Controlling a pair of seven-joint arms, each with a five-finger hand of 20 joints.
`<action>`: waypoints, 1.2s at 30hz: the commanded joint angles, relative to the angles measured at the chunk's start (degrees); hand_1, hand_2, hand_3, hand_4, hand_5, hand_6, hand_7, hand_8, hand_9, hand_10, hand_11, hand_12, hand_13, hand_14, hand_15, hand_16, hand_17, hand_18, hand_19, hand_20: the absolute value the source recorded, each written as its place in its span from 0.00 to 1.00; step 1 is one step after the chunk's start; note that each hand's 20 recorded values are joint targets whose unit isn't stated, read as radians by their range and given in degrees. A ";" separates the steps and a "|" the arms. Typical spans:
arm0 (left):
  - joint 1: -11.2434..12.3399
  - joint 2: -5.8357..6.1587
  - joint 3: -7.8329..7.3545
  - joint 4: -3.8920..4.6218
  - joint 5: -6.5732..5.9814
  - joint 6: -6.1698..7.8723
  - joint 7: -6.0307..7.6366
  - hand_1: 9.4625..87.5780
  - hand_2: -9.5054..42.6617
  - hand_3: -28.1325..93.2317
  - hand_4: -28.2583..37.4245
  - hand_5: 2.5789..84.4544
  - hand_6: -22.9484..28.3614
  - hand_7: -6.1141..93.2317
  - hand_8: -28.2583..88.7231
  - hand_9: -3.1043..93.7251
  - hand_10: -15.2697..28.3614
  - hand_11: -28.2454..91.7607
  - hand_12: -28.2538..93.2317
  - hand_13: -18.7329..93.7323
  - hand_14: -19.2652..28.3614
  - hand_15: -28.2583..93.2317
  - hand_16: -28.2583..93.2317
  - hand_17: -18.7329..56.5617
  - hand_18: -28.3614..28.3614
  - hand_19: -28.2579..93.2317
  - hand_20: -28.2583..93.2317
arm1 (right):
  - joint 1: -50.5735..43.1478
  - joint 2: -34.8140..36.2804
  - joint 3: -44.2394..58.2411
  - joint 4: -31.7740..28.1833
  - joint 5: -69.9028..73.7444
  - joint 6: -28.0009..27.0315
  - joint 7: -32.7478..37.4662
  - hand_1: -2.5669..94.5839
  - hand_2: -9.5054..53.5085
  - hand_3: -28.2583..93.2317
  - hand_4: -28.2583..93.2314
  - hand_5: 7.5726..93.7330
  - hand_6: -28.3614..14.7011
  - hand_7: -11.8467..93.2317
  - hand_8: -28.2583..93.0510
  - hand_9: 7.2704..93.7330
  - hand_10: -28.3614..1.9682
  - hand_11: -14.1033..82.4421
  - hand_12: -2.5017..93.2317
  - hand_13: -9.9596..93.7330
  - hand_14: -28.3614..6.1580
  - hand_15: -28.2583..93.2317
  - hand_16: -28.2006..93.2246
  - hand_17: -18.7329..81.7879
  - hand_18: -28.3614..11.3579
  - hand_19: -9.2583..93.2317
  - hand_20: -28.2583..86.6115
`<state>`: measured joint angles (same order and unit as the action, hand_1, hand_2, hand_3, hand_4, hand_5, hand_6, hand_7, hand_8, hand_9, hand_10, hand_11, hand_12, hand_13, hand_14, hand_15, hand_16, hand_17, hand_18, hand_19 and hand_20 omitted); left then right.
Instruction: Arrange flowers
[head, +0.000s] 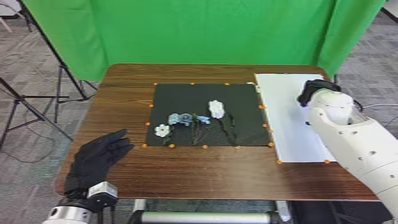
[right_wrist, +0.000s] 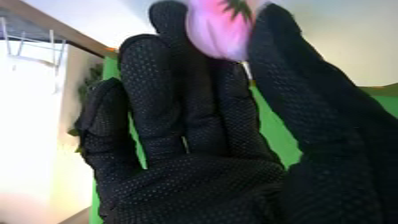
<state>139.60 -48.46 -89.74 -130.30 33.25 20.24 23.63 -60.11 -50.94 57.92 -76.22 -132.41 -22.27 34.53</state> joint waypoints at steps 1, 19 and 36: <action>0.60 -0.55 0.08 0.10 0.29 -0.57 -0.29 0.24 0.34 0.89 0.18 0.59 0.76 0.22 0.16 0.48 0.90 0.58 0.30 0.45 1.00 0.77 0.10 0.12 0.88 0.73 0.33 | -2.69 0.99 -2.64 0.40 -2.52 6.06 0.57 0.56 0.00 0.86 0.00 0.73 0.68 0.40 0.20 0.89 0.71 0.27 0.37 0.69 0.62 0.80 0.49 0.50 0.20 0.99 0.57; 3.13 0.78 -1.18 -0.98 -1.06 1.07 0.53 0.24 0.34 0.89 0.18 0.59 0.76 0.22 0.16 0.48 0.90 0.58 0.30 0.45 1.00 0.77 0.10 0.12 0.88 0.73 0.33 | -7.72 6.54 -7.37 -20.44 3.07 17.51 -2.40 0.60 0.00 0.86 0.00 0.84 0.69 0.36 0.23 0.98 0.74 0.31 0.41 0.77 0.65 0.80 0.51 0.55 0.17 1.00 0.60; 2.40 -0.48 -1.95 -0.96 0.27 0.00 -2.11 0.24 0.34 0.89 0.18 0.59 0.76 0.22 0.16 0.48 0.90 0.58 0.30 0.45 1.00 0.77 0.10 0.12 0.88 0.73 0.33 | -13.84 0.01 -10.41 -25.10 3.02 17.29 -2.67 0.60 0.00 0.87 0.00 0.84 0.68 0.35 0.24 0.97 0.72 0.31 0.41 0.76 0.62 0.80 0.51 0.54 0.17 1.00 0.60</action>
<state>141.58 -48.64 -91.69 -130.94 33.41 20.56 22.02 -72.56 -48.97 48.68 -100.26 -128.82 -5.85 31.69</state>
